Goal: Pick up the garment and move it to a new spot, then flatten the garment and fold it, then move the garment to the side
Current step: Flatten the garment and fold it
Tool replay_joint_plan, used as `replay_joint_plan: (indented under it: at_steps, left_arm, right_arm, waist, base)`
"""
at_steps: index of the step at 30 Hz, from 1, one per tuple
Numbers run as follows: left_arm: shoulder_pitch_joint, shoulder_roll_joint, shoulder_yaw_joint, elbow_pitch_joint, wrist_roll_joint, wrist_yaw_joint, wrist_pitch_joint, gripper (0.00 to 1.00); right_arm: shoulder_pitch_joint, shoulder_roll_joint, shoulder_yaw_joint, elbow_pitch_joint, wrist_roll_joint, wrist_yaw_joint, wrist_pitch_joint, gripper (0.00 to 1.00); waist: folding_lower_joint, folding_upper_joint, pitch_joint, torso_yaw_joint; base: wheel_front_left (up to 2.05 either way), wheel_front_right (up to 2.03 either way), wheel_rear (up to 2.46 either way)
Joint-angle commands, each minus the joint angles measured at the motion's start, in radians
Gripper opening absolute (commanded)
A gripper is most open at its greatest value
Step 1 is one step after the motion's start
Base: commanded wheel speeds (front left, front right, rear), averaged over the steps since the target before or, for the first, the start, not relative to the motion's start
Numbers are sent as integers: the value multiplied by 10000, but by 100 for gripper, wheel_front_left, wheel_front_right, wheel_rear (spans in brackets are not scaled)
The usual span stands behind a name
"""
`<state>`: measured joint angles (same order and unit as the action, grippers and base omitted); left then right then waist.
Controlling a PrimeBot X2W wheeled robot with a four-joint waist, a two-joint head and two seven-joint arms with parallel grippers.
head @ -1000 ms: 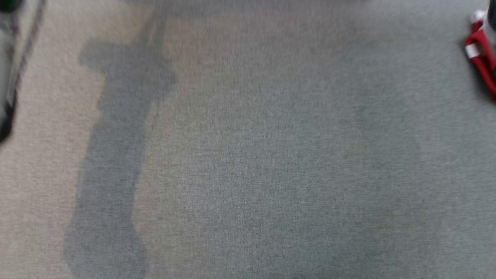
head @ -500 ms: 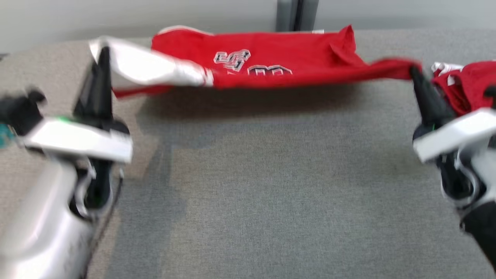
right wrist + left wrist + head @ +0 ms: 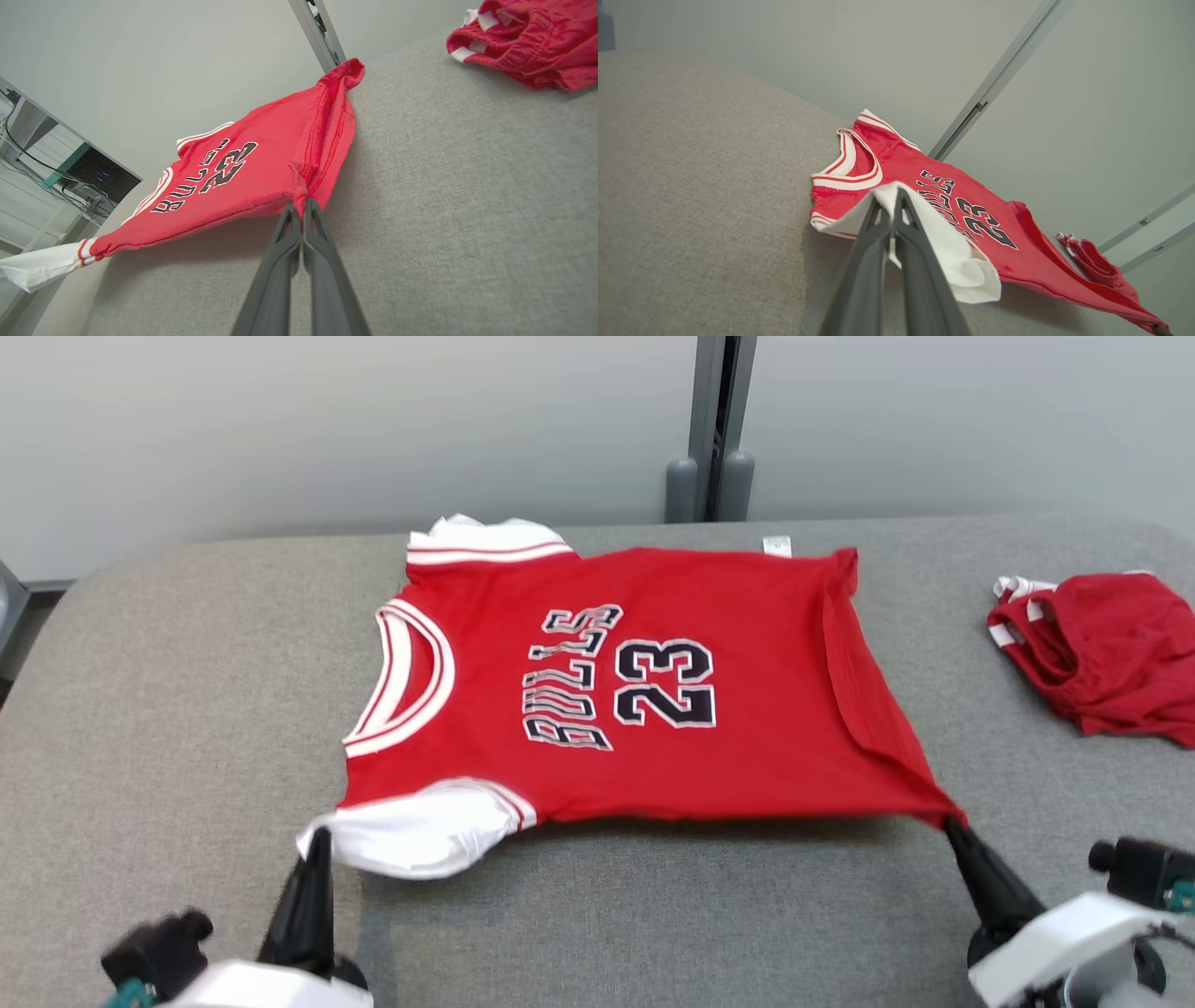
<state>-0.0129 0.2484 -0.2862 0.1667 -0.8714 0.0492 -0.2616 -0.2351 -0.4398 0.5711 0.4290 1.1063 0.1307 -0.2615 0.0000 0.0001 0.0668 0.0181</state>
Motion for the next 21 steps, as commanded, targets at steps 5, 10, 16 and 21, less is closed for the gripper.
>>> replay_joint_plan:
  at_steps: [5,10,16,21]
  left_arm:
    - [1133,-405,327,272,119,-162,-44,0]
    - [2097,-733,503,363,311,-292,-43,0]
    - [2920,-849,392,243,473,-311,-45,0]
    - [3359,-767,299,-52,466,-171,94,0]
  right_arm:
    - [1052,13,-94,86,-621,2,-52,0]
    - [2051,68,-419,173,-1119,2,-53,0]
    - [2972,183,-686,39,-1215,2,71,0]
    - [3655,279,-848,-200,-1387,2,240,0]
  waist:
    - [0,-1,-618,75]
    - [0,-1,-927,146]
    - [0,-1,-1097,154]
    - [0,-1,-1129,197]
  base:
    - [0,0,0]
    - [0,0,0]
    - [0,0,0]
    - [0,0,0]
